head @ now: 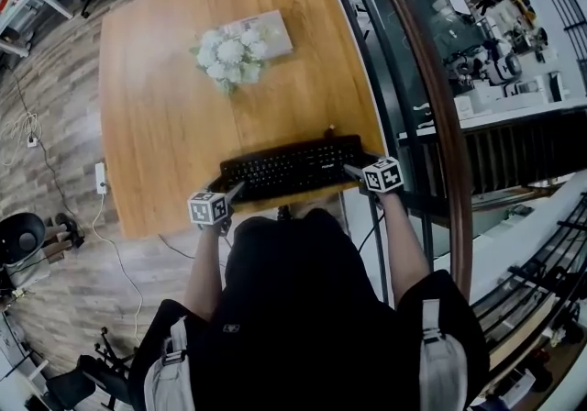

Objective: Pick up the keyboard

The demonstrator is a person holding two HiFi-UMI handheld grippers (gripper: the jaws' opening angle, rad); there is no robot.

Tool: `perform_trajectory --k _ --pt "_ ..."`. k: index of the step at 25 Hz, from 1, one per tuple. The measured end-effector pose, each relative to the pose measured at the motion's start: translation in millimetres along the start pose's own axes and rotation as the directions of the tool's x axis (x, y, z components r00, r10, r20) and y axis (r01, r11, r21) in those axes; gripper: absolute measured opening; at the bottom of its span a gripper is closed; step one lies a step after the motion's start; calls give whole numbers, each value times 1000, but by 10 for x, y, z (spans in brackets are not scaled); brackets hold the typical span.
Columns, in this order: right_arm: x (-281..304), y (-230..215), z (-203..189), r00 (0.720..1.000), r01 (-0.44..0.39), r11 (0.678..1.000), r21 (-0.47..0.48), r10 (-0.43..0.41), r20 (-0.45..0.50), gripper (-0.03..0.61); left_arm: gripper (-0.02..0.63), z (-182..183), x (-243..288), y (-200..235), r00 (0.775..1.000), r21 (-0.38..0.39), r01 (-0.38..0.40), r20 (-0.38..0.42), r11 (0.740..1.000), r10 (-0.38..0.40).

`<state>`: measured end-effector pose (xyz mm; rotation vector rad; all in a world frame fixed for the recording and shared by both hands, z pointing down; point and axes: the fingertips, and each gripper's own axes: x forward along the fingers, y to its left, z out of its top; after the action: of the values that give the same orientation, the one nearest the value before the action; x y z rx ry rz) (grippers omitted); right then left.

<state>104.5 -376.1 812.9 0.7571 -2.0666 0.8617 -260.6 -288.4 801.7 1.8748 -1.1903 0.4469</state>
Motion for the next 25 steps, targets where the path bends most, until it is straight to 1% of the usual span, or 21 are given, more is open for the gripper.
perform_trajectory --k 5,7,9,11,13,17,20,23,25 --pt "12 13 -31 1000 2 1000 23 -2 -4 313 327 -9 35 -11 1000 -7 -16 -5 1000 16" --pt "10 51 -38 1000 9 1000 26 -9 -6 311 327 8 19 3 999 9 -39 -3 999 39" --pt "-14 95 -27 1000 13 998 59 -14 19 311 327 62 -39 8 998 8 -65 17 998 65" --pt "-73 128 48 996 9 993 121 -20 90 311 327 165 -107 0 995 3 -84 52 996 83" --pt "-156 134 146 987 23 989 144 -45 152 311 327 301 -148 -5 990 10 -105 92 994 103" --pt "-306 189 244 976 24 990 141 -54 210 311 327 520 -231 -56 981 26 -124 154 992 118" --pt "-490 198 381 963 58 991 121 -87 255 311 326 712 -336 -157 973 49 -125 199 991 113" --pt "-700 240 474 946 77 992 103 -106 307 309 325 905 -514 -330 957 61 -140 265 988 120" --pt "-859 291 495 933 83 992 91 -110 342 285 325 1005 -661 -455 942 69 -151 312 986 123"
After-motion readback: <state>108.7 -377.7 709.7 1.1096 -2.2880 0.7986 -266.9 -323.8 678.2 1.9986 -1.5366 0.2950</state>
